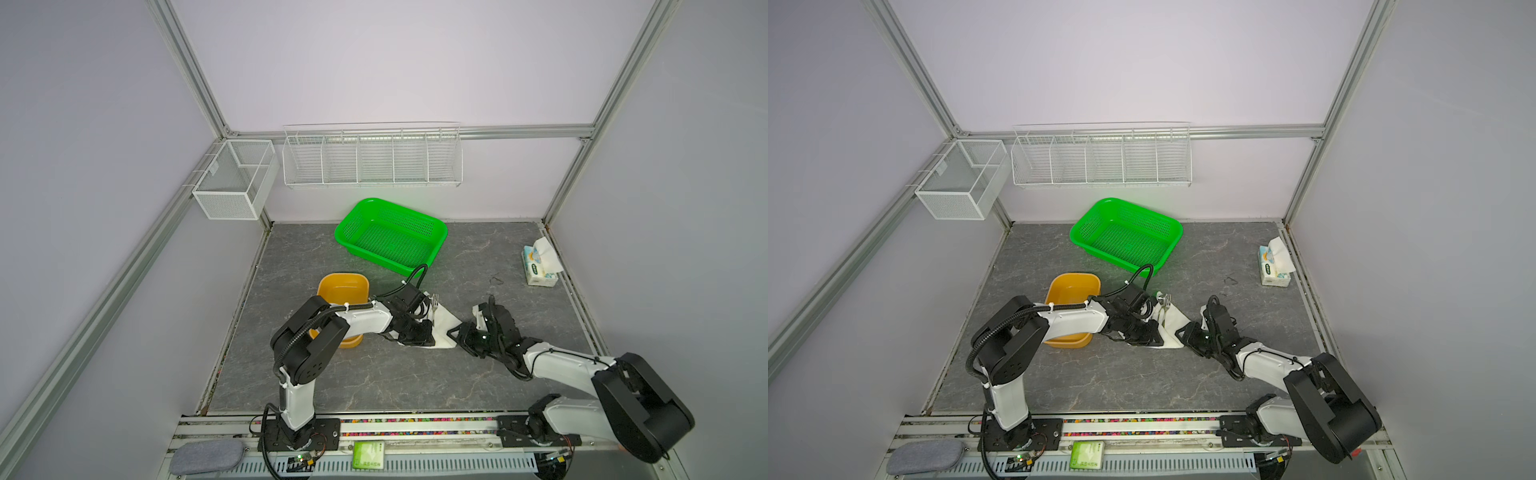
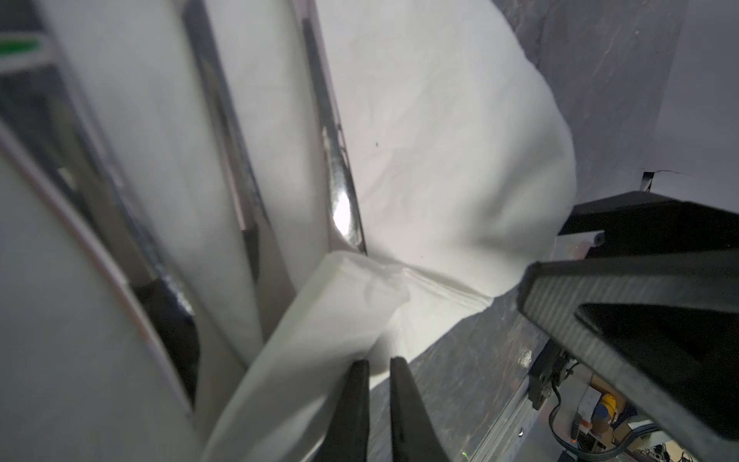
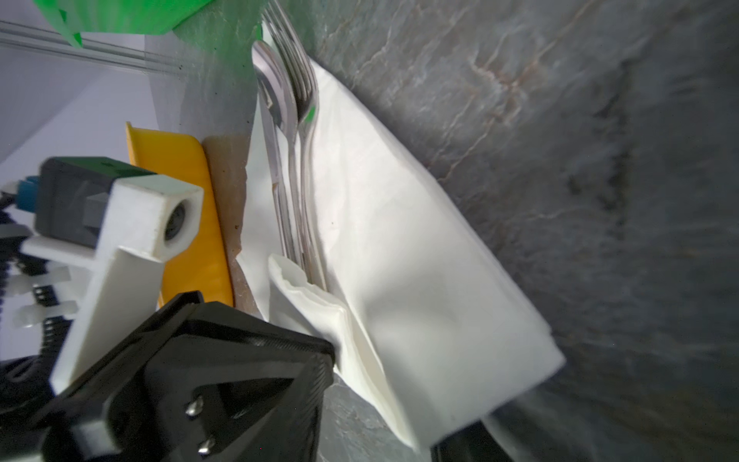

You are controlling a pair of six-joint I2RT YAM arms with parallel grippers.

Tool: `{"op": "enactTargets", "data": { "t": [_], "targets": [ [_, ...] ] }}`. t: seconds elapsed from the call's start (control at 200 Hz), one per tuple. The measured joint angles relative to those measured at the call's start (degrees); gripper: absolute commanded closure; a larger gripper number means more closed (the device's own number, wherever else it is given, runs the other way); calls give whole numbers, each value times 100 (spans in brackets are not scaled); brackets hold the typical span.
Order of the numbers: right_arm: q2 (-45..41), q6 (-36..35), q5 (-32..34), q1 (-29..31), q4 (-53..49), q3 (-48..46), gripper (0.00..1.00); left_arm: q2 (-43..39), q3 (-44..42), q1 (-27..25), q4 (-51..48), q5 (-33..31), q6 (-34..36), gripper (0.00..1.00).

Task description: Place the utensils on the paper napkin and roll it up

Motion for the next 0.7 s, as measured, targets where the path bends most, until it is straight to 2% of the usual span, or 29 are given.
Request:
{"op": "enactTargets", "data": {
  "t": [0.4, 0.7],
  "targets": [
    [356, 186, 17, 35, 498, -26, 53, 0, 2, 0, -20, 0, 0, 86],
    [680, 98, -133, 55, 872, 24, 68, 0, 4, 0, -28, -7, 0, 86]
  ]
}}
